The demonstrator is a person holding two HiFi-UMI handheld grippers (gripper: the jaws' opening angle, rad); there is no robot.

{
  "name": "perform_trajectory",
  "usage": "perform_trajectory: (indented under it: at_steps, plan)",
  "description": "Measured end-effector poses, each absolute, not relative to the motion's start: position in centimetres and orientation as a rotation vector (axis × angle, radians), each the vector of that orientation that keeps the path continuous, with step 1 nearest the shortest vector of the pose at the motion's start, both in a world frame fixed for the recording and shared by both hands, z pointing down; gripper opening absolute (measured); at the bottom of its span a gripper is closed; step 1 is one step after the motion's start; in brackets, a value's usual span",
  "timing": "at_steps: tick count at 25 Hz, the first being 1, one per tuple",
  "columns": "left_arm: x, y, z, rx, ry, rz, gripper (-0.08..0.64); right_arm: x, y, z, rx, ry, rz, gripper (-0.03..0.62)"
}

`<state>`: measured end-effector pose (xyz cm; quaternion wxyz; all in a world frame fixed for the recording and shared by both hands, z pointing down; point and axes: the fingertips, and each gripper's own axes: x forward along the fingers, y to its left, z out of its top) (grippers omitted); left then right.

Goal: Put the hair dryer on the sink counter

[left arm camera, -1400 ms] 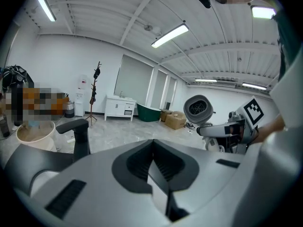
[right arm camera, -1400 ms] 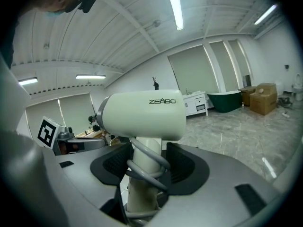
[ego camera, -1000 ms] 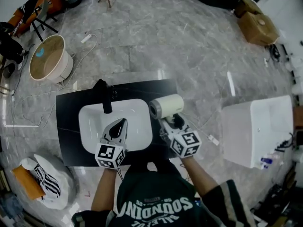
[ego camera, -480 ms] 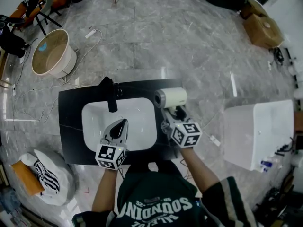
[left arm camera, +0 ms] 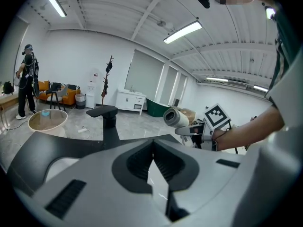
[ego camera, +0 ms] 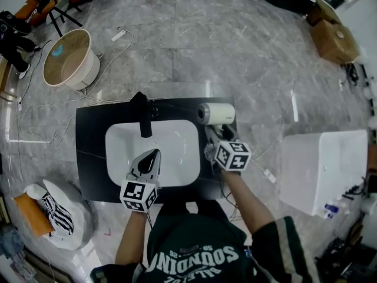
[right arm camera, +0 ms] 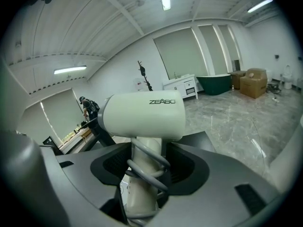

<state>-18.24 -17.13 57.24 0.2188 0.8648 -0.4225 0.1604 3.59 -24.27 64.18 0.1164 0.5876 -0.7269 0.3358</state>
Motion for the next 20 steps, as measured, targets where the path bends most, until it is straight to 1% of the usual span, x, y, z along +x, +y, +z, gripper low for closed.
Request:
perform_trajectory:
  at_steps: [20]
  plan:
    - [-20.5, -17.4, 58.8, 2.320, -1.195, 0.464, 0.002, 4.2, -26.6, 71.2, 1.660, -1.916, 1.022, 0.229]
